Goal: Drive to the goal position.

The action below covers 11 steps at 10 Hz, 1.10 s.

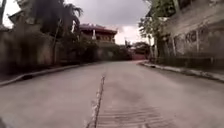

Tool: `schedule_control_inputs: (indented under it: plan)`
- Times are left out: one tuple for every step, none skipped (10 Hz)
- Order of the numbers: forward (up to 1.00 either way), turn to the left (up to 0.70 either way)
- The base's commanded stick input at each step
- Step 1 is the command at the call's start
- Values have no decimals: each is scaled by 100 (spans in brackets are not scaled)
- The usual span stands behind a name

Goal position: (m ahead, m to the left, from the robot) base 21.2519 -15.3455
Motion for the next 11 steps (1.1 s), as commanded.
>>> schedule_control_inputs:
  plan:
    - [100,0]
    - [100,0]
    - [100,0]
    - [100,0]
    - [100,0]
    - [100,0]
    - [100,0]
    - [100,0]
    - [100,0]
    - [100,0]
    - [100,0]
